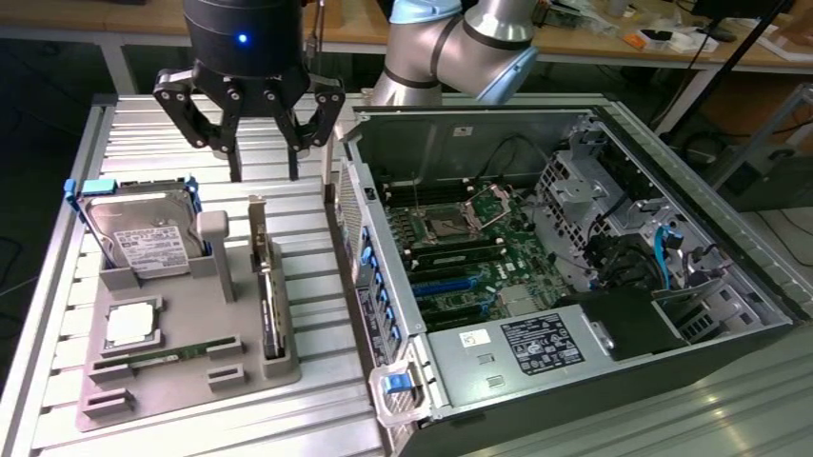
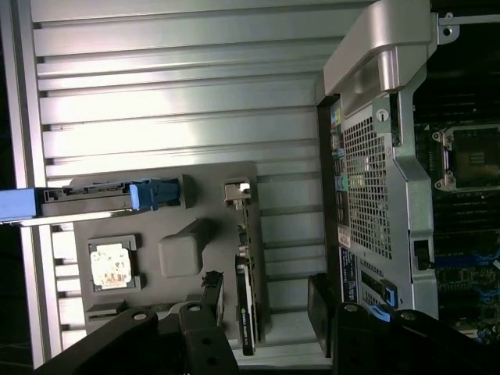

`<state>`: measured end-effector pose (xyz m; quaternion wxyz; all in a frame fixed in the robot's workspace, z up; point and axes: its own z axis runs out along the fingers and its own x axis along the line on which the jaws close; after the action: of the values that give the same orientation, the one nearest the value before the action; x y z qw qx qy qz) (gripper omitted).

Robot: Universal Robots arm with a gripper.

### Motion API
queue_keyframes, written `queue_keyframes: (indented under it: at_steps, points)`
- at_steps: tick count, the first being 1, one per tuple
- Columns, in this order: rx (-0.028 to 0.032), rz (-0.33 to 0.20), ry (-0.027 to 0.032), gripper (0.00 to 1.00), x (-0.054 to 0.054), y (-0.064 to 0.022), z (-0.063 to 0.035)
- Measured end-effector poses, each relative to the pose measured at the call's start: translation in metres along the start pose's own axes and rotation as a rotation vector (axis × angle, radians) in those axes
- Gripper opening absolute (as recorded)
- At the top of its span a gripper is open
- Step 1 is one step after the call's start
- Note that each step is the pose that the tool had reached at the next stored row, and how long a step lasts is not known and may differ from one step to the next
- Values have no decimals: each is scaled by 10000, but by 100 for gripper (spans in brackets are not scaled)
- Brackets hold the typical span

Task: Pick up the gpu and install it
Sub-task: 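Pick up the gpu and move the gpu toward the slot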

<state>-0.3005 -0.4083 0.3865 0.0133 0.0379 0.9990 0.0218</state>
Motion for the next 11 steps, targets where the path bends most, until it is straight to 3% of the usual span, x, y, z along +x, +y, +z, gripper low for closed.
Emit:
queue_keyframes:
  at_steps: [11]
  points:
    - [1, 0, 1, 56, 1, -11, 40]
